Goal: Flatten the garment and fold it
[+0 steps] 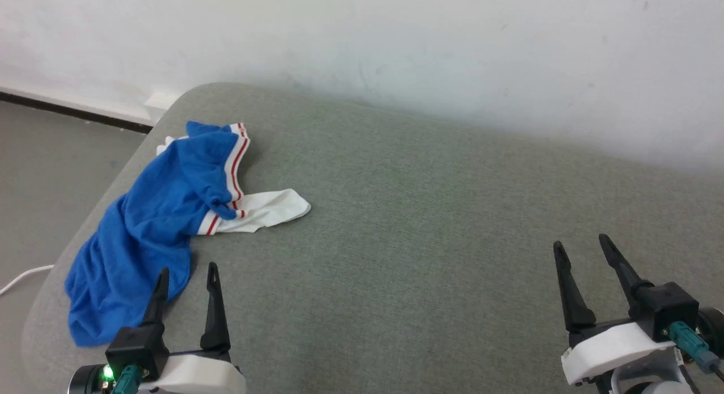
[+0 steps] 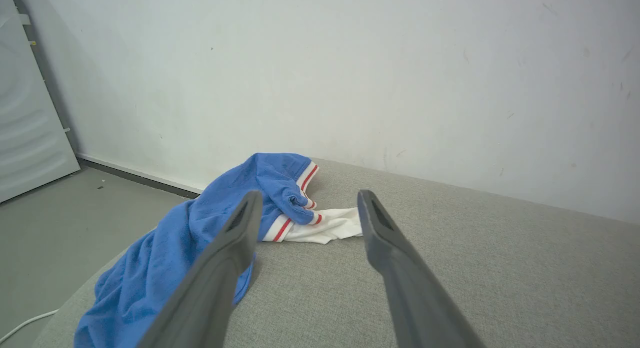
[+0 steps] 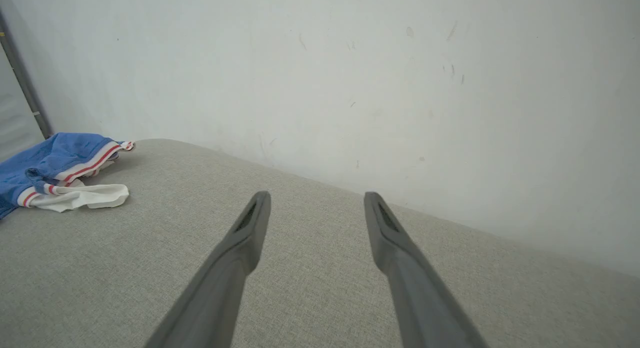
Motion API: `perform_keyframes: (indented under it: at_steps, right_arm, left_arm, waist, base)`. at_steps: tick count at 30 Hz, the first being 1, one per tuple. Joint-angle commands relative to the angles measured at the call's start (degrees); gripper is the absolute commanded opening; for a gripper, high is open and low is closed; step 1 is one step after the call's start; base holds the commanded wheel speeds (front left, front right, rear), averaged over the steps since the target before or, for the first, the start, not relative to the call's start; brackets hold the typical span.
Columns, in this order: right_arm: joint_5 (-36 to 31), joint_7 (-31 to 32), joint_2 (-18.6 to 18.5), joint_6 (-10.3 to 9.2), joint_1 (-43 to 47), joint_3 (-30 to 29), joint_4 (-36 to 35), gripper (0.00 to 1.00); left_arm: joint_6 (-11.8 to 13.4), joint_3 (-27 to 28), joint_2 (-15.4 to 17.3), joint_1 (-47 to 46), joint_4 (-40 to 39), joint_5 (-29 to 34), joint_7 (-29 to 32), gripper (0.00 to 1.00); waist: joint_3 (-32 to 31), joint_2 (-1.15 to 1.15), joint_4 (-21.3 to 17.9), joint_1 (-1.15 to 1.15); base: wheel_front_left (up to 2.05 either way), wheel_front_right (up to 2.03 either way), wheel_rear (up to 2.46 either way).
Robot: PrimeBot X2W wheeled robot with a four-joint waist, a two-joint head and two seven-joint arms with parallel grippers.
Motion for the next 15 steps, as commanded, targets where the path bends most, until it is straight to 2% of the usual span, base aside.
perform_keyframes:
  at_steps: [1, 15]
  right_arm:
    - [-0.2, -0.7, 0.1, -0.04, 0.5, 0.0, 0.2, 1.0]
    - [0.1, -1.9, 0.1, -0.05, 0.8, -0.1, 0.7, 1.0]
  left_arm:
    - [0.4, -0.2, -0.2, 0.8, -0.5, -0.2, -0.5, 1.0]
    - [1.8, -1.1, -0.2, 2.2, -1.0, -1.5, -2.2, 1.0]
  waist:
    - [0.1, 0.0, 1.6, 0.0]
    - [0.3, 0.0, 7.3, 0.0]
  base:
    - [0.0, 0.0, 0.0]
    - [0.0, 0.0, 0.0]
